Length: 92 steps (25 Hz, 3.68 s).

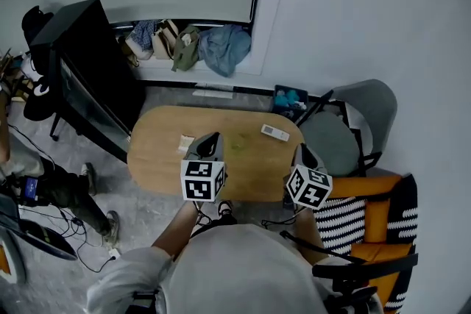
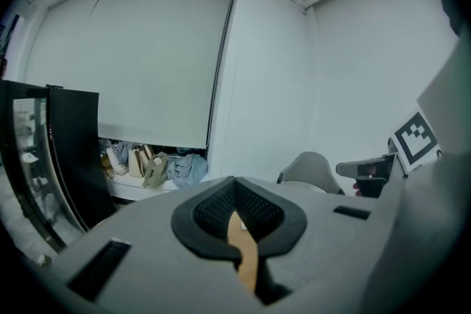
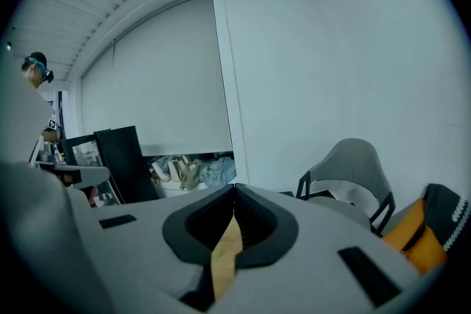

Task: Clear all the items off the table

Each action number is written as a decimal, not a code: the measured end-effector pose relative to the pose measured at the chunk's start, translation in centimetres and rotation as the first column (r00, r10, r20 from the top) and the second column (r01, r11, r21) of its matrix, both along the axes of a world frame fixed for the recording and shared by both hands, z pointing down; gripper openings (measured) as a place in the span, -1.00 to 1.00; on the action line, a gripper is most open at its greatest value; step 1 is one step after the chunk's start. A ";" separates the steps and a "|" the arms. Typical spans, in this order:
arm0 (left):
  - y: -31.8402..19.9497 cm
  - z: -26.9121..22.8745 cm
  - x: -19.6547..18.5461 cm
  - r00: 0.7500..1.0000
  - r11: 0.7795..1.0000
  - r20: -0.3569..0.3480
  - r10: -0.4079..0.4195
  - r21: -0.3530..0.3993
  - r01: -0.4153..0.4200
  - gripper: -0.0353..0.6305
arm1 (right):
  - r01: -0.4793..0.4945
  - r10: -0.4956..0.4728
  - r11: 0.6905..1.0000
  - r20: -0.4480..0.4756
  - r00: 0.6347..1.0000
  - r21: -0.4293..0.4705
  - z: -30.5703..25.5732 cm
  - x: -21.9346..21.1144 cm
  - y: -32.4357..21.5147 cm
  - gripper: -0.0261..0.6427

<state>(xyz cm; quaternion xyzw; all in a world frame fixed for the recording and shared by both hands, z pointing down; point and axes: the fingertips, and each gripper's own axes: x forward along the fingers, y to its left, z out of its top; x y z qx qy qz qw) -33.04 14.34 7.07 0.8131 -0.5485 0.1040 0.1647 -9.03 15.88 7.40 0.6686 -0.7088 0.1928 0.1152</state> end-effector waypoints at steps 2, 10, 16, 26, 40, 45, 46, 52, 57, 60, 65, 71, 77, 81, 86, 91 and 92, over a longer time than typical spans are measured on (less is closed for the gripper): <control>-2.2 0.5 -0.3 1.000 1.000 -0.001 -0.006 -0.008 0.006 -0.87 | 0.011 -0.011 1.000 -0.005 1.000 -0.008 0.3 -0.4 -2.2 -0.85; -9.3 3.1 -0.8 0.999 0.998 -0.043 -0.015 -0.057 0.013 -0.87 | 0.052 -0.054 0.998 -0.052 0.997 -0.033 1.2 -2.0 -9.2 -0.85; -10.7 5.5 0.1 0.999 0.993 -0.032 0.014 -0.113 -0.018 -0.87 | 0.016 -0.020 0.996 -0.043 0.999 -0.093 3.5 -0.7 -10.3 -0.85; -10.3 6.8 2.4 0.995 0.982 0.024 -0.092 -0.165 0.095 -0.87 | 0.109 -0.109 0.985 0.006 0.994 -0.137 6.0 2.5 -12.9 -0.85; -7.6 12.1 4.0 0.969 0.929 0.049 -0.242 -0.276 0.246 -0.87 | 0.255 -0.256 0.943 0.027 0.966 -0.213 10.7 3.6 -15.4 -0.85; -6.3 16.0 0.7 0.950 0.894 0.068 -0.304 -0.323 0.309 -0.87 | 0.303 -0.301 0.919 0.047 0.952 -0.253 14.7 0.2 -15.6 -0.85; -6.0 17.0 0.0 0.947 0.887 0.071 -0.313 -0.333 0.319 -0.87 | 0.312 -0.309 0.914 0.051 0.950 -0.260 15.6 -0.6 -15.6 -0.85; -4.4 23.5 -3.7 0.922 0.838 0.083 -0.377 -0.395 0.378 -0.87 | 0.298 -0.289 0.910 0.073 0.954 -0.288 21.3 -3.5 -16.0 -0.85; -3.6 27.0 -6.0 0.915 0.815 0.094 -0.393 -0.425 0.394 -0.87 | 0.297 -0.291 0.897 0.069 0.954 -0.328 24.8 -4.9 -14.9 -0.85; -3.8 28.2 -6.7 0.914 0.812 0.100 -0.393 -0.429 0.396 -0.87 | 0.301 -0.298 0.889 0.063 0.953 -0.346 26.0 -5.2 -14.5 -0.85; -5.1 30.2 -7.6 0.912 0.814 0.123 -0.391 -0.416 0.405 -0.87 | 0.284 -0.290 0.886 0.040 0.956 -0.367 28.0 -4.2 -15.0 -0.85; -6.6 33.3 -9.8 0.920 0.816 0.129 -0.370 -0.429 0.388 -0.85 | 0.238 -0.256 0.886 0.008 0.967 -0.397 31.2 -3.9 -15.9 -0.85; -8.3 36.6 -12.2 0.938 0.816 0.134 -0.318 -0.464 0.343 -0.50 | 0.205 -0.230 0.882 -0.008 0.973 -0.424 33.7 -4.4 -17.1 -0.85; -9.0 39.4 -13.0 0.969 0.805 0.104 -0.226 -0.540 0.246 -0.22 | 0.187 -0.218 0.878 -0.020 0.976 -0.440 35.4 -4.9 -17.4 -0.85; -9.8 41.8 -15.5 0.975 0.799 0.155 -0.159 -0.559 0.220 -0.14 | 0.159 -0.196 0.879 -0.036 0.980 -0.449 36.7 -5.6 -17.6 -0.85; -10.5 45.0 -16.9 0.973 0.767 0.181 -0.142 -0.601 0.223 0.07 | 0.133 -0.173 0.877 -0.046 0.984 -0.462 37.6 -5.9 -17.4 -0.85; -10.7 45.7 -17.3 0.971 0.760 0.194 -0.140 -0.607 0.231 0.10 | 0.132 -0.173 0.875 -0.047 0.984 -0.467 37.8 -5.9 -17.3 -0.85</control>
